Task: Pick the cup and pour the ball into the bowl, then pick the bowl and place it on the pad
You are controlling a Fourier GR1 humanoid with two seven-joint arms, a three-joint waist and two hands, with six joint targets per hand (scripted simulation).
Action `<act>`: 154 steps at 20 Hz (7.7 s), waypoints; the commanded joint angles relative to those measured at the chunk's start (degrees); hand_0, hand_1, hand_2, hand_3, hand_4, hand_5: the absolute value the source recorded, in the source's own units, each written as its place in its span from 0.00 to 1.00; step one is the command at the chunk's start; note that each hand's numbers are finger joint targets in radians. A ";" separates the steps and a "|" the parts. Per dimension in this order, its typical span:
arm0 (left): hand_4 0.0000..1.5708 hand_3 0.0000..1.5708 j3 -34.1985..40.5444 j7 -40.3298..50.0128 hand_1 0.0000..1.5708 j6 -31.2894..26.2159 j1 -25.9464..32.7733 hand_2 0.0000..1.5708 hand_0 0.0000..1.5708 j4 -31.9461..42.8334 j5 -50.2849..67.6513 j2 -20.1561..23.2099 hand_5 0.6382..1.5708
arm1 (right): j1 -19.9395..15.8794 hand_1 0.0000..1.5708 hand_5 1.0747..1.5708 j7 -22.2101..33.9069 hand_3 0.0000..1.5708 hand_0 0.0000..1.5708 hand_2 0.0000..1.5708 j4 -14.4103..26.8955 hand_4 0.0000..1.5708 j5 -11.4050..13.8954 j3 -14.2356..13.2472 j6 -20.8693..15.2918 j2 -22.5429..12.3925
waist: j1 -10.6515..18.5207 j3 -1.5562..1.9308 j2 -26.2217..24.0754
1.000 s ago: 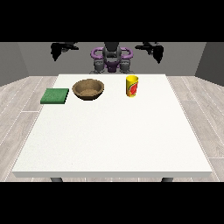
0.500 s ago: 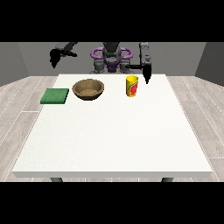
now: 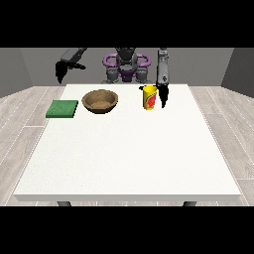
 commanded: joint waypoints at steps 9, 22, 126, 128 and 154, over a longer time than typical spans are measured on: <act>0.00 0.00 4.05 -11.46 0.00 0.54 -10.05 0.00 0.00 18.29 1.33 2.45 0.95 | -3.37 0.00 1.00 -2.27 0.00 0.00 0.00 1.85 0.00 0.01 -1.06 2.08 -2.13 | -2.16 -0.01 4.88; 0.95 1.00 -5.17 -7.30 0.84 19.17 -1.44 1.00 0.84 14.16 -12.42 -1.94 0.66 | -0.58 0.00 1.00 -1.75 0.00 0.00 0.00 9.25 0.00 -1.79 -4.79 4.57 -4.94 | -0.78 0.08 -4.49; 0.00 0.00 -10.36 30.57 0.00 -2.35 -1.37 0.00 0.00 -22.90 -5.36 5.29 0.99 | -17.49 0.00 0.95 -7.43 0.00 0.00 0.00 52.61 0.30 -2.18 -7.81 -14.16 5.77 | 14.08 0.07 -3.78; 0.05 0.00 -9.99 27.63 0.00 -1.70 -3.65 0.00 0.00 -23.11 -5.84 5.50 1.00 | -16.51 0.92 0.88 -8.29 0.00 0.92 1.00 53.26 0.30 2.65 -6.11 -22.55 4.65 | 15.03 -0.01 0.95; 0.64 0.00 -4.33 25.37 0.00 -4.50 5.80 0.00 0.00 -15.60 -2.50 8.37 0.84 | -17.79 1.00 1.00 25.89 0.46 1.00 1.00 37.66 0.49 14.93 2.76 -25.83 -10.96 | 8.66 0.04 -14.84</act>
